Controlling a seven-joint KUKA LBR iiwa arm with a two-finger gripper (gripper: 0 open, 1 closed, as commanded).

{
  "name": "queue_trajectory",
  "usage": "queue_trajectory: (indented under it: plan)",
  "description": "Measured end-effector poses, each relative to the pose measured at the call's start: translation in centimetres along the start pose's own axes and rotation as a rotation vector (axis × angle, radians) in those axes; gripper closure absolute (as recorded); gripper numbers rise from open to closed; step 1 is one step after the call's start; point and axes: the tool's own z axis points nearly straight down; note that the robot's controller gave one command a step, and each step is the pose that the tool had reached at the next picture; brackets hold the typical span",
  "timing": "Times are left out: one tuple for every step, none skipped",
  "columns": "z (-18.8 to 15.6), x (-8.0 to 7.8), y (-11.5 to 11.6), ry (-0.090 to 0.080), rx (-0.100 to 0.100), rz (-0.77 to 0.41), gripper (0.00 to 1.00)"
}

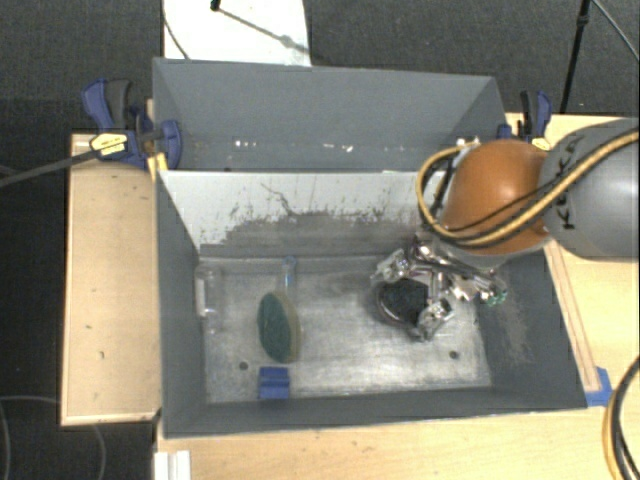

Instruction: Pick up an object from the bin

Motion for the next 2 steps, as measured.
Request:
queue_trajectory:
  plan:
    - [0.0,-0.1,0.2,0.001,-0.002,0.003,1.0]
    - [-19.1,-1.9,0.2,0.002,-0.001,-0.359,1.0]
